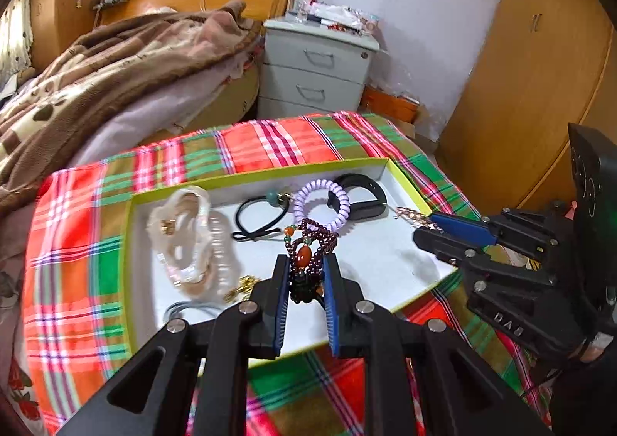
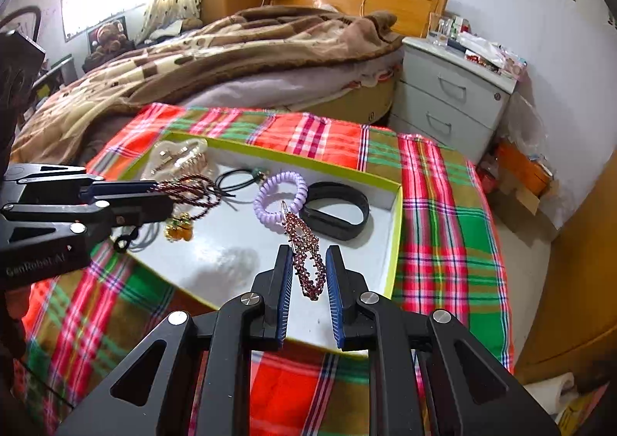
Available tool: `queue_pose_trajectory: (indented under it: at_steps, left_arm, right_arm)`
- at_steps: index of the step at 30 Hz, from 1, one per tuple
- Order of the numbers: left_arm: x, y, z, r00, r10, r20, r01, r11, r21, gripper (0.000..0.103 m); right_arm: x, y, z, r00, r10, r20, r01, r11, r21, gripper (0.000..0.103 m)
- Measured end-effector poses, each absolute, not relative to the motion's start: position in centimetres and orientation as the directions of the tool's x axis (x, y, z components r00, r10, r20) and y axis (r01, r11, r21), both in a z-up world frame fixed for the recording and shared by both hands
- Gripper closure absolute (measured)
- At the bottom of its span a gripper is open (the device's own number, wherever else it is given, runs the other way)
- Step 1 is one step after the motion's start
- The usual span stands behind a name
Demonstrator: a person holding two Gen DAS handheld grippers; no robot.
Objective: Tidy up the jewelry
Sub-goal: 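Open the left tool to drop the bracelet while the right tool releases the pendant in the box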
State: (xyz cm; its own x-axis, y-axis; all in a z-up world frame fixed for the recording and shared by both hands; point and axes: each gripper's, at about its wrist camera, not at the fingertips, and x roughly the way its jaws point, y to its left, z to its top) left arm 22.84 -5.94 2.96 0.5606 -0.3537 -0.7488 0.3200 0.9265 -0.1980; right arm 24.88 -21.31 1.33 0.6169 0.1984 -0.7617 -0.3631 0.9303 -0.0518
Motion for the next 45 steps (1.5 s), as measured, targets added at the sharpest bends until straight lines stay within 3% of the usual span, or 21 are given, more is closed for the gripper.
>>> queue_pose_trajectory:
  at_steps: [17,30,37,40,45]
  left_arm:
    - [25.4,-7.5,-0.2,0.517,-0.316,-0.796,0.308,0.936,-0.171,0.085]
    - [26.1,-7.4,-1.3,0.494,-0.306,-0.814,0.288,0.941,-0.178,0.082]
    - [26.1,-7.3,-1.3,0.497,-0.293,-0.817,0.281,0.945,-0.168,0.077]
    - [26.1,-7.3,-1.3,0.493,-0.293,-0.819,0.278,0.945,-0.171,0.071]
    - [25.9,-7.1,-1.0,0.499,-0.289,-0.817,0.276,0.947,-0.166,0.07]
  right_arm:
    - [27.2,-21.1,-1.6,0.578,0.103,-0.809,-0.361,0.922,-0.141,0.085]
    - [27.6,-21.2,-2.3,0.561,0.114,-0.82,-0.358,0.926,-0.116,0.085]
    - [27.7,-21.2,-2.2,0.554,0.135,-0.821,-0.357,0.93,-0.088,0.084]
    - [27.7,-21.4,-2.2,0.548,0.157,-0.821,-0.354,0.933,-0.058,0.084]
    - [27.5,-21.6,-1.9,0.552,0.172,-0.816,-0.349,0.936,-0.039,0.068]
